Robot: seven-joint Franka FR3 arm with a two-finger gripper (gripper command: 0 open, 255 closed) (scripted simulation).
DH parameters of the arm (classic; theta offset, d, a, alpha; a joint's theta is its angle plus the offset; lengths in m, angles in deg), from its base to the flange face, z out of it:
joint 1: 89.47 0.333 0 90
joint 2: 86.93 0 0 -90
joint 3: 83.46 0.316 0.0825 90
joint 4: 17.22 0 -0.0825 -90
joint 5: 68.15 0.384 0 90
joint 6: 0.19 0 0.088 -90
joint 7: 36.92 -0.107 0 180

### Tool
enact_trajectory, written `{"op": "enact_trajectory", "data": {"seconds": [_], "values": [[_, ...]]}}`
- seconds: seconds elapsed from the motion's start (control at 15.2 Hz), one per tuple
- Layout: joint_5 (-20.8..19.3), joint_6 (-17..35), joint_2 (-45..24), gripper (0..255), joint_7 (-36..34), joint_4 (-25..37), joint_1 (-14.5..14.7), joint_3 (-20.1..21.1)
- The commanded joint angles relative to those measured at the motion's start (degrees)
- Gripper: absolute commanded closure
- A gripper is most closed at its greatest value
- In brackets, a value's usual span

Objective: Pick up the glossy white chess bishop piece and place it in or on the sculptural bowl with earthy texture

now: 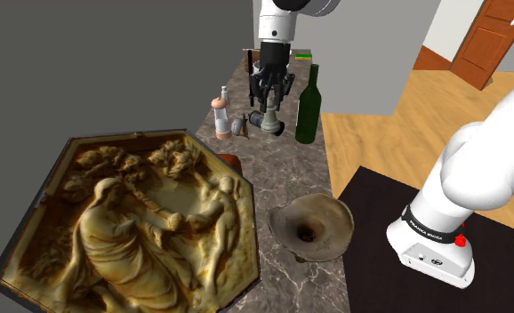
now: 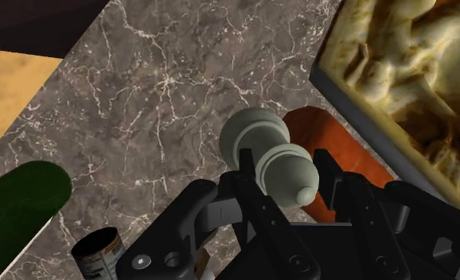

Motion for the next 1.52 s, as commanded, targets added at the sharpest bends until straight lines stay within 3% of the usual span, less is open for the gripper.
{"op": "enact_trajectory", "data": {"seconds": [0.0, 0.73, 1.25, 1.45], "values": [[0.8, 0.5, 3.9, 255, -1.6, -4.0, 0.9, 1.1], [6.7, -1.5, 23.5, 255, -10.5, -19.0, 6.4, 7.0], [12.7, -5.0, 35.7, 255, -19.3, -24.9, 11.8, 12.8], [13.7, -4.0, 36.8, 255, -19.9, -26.8, 12.6, 13.8]]}}
